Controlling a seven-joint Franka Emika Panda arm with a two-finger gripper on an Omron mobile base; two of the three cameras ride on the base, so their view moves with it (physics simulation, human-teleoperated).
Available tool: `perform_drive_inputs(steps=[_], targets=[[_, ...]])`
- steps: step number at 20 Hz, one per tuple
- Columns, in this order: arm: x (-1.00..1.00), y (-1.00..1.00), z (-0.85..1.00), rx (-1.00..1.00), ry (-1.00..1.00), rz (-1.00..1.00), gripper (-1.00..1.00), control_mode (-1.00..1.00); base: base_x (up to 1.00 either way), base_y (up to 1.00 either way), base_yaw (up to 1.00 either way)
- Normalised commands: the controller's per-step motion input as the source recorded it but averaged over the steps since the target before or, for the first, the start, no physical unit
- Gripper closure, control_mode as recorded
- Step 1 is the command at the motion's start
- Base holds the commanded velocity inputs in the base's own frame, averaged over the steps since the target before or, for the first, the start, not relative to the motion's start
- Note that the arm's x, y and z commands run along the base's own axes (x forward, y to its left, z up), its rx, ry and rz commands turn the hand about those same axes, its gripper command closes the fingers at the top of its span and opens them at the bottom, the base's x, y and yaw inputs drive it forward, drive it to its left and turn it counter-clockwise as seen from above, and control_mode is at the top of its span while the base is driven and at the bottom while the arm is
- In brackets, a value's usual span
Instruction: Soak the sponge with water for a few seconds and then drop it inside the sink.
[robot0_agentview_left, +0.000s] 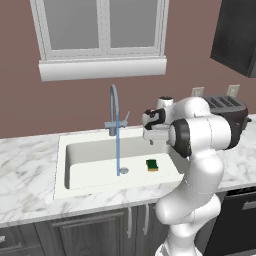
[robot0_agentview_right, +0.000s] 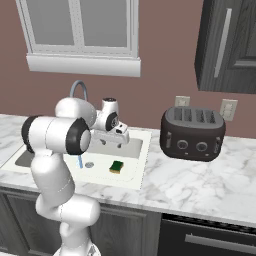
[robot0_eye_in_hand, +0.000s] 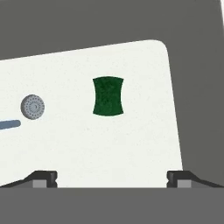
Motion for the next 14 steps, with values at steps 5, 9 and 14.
perform_drive_inputs(steps=[5, 9, 14], targets=[[-0.55, 0.00, 0.05, 0.03, 0.00, 0.00, -1.00, -1.00, 0.00, 0.00, 0.00], [-0.41, 0.00, 0.06, 0.01, 0.00, 0.00, -1.00, -1.00, 0.00, 0.00, 0.00], [-0.33, 0.00, 0.11, 0.00, 0.00, 0.00, -1.00, -1.00, 0.00, 0.00, 0.00]])
